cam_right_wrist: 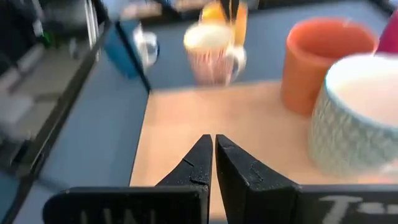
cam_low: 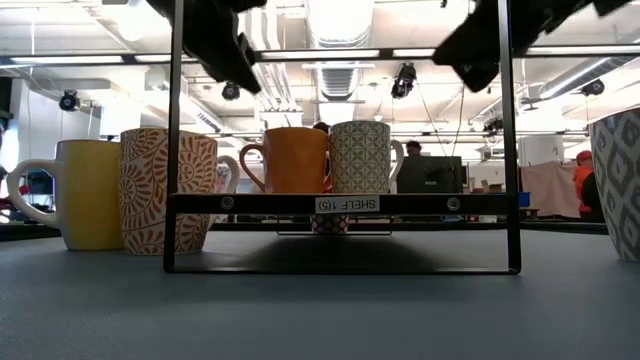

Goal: Place coffee mugs
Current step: Put the gray patterned mug on the shelf

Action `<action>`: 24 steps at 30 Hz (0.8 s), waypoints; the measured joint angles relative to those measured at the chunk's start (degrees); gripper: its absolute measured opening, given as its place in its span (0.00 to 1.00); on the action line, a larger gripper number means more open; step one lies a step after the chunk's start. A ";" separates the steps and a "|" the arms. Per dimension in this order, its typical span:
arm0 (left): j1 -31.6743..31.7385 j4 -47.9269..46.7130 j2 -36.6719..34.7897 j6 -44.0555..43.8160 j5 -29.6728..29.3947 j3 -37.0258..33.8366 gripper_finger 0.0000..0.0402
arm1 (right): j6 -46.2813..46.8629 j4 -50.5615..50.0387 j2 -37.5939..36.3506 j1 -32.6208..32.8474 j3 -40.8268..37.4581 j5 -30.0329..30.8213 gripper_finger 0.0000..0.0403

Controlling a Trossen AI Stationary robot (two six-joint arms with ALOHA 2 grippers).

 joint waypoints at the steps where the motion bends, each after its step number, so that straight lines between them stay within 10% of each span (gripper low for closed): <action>1: -0.44 0.74 -0.20 0.50 -0.02 0.00 0.00 | 0.53 -4.06 0.00 0.43 1.57 0.02 0.03; 24: -1.99 5.21 -0.58 0.12 -0.22 0.01 0.00 | 35.56 -58.00 -0.28 5.90 19.11 -5.43 0.03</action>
